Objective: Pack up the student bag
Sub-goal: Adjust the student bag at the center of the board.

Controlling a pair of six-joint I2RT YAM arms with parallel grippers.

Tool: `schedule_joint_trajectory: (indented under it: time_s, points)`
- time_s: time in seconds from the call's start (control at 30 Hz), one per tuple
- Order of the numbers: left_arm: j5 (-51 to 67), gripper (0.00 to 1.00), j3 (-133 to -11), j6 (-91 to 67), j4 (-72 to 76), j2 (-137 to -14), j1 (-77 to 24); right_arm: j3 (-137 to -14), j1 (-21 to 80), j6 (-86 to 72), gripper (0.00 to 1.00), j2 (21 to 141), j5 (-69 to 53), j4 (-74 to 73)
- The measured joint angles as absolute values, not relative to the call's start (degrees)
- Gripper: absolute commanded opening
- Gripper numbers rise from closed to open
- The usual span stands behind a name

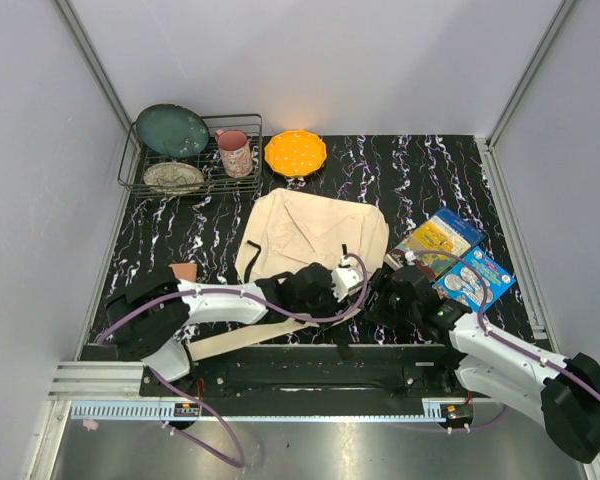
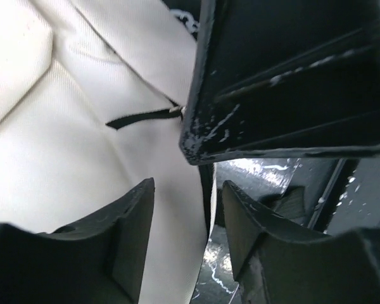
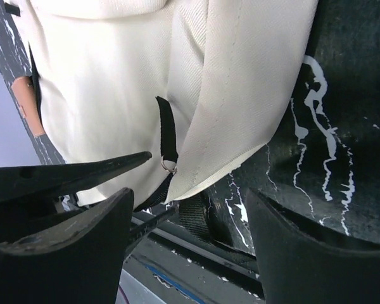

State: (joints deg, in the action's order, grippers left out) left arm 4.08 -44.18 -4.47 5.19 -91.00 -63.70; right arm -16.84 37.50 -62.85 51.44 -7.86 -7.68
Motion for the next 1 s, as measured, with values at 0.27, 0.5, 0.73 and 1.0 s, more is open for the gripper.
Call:
schedule_joint_trajectory:
  time_s: [0.27, 0.5, 0.73, 1.0]
  points:
    - [4.95, 0.5, -45.06, -4.99, 6.63, -91.02, -63.7, -16.91, 37.5, -63.09, 0.68, 53.08, -3.68, -7.31]
    - [3.33, 0.45, -44.14, -4.4, 5.67, -89.73, -63.7, -16.91, 37.5, -63.33, 0.62, 56.38, -3.57, -5.85]
    - [2.46, 0.47, -42.78, -4.29, 5.52, -88.6, -63.75, -17.19, 38.09, -63.42, 0.59, 61.08, -3.73, -1.3]
    - [0.91, 0.47, -42.35, -3.9, 4.43, -87.61, -63.75, -17.58, 39.7, -62.67, 0.17, 60.86, -3.27, -2.46]
